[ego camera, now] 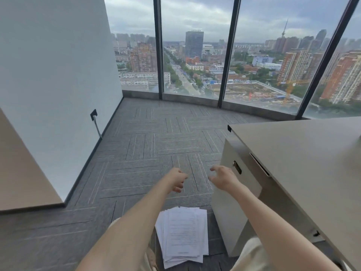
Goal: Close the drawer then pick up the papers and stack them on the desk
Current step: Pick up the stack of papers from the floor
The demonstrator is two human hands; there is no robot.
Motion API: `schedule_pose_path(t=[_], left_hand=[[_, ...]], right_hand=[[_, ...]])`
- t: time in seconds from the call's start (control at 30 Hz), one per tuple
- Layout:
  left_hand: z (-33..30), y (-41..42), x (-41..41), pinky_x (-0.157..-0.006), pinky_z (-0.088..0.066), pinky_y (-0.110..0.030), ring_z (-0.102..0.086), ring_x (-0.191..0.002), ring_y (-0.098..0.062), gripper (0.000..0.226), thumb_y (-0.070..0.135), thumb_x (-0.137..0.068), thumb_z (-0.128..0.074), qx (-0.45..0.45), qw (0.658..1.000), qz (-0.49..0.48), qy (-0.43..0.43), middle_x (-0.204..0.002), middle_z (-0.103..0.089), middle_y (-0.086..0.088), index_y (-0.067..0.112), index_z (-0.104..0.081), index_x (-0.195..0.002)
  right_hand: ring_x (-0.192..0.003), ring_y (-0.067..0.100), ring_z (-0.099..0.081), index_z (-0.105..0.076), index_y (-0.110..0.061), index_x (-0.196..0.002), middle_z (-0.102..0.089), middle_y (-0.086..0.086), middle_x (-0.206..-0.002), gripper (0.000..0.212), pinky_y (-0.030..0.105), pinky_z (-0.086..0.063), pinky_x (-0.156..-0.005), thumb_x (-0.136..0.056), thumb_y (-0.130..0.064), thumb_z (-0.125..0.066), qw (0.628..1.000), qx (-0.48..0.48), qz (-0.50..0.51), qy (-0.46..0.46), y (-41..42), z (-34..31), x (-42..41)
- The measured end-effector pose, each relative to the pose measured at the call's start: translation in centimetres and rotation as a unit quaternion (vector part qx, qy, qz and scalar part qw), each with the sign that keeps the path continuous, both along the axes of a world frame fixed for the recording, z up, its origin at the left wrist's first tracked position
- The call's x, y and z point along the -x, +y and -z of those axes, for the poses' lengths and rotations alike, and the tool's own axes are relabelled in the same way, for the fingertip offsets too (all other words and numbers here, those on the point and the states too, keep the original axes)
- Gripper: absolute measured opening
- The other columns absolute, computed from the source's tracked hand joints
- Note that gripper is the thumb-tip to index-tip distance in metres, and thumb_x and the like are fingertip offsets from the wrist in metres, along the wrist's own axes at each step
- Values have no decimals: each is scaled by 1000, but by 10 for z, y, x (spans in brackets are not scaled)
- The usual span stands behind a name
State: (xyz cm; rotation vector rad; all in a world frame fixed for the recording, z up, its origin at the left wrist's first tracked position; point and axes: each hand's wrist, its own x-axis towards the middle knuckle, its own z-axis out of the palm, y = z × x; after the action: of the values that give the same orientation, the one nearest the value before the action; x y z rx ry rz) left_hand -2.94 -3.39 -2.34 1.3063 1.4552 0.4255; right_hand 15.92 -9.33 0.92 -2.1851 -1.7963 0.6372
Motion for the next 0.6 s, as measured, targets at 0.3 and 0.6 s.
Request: schedule_pose_path(t=[0.3,0.6], left_hand=[[96,38,34,-50,-38,-26,-41,-55,-18,5,9,-92,-48,56,994,-89,17,-74,-47,-7,13,-50,-88],[254,100,51,-65,-39,-34,-42,-75,-22,6,15,-85,-52,141,978,-126,90,-80,-46,-7,14,-49,-81]], right_hand=[[-135,29,-48,-44,-8,-146,-47,14,-150,55,33,-43,-100,-96,-25,-57,990,130,-23,54,58,89,22],[-134,27,-49,-50,-12,-141,-53,8,-147,54,36,-42,-106,-92,-34,-57,964,255,-10,77,152,254,18]])
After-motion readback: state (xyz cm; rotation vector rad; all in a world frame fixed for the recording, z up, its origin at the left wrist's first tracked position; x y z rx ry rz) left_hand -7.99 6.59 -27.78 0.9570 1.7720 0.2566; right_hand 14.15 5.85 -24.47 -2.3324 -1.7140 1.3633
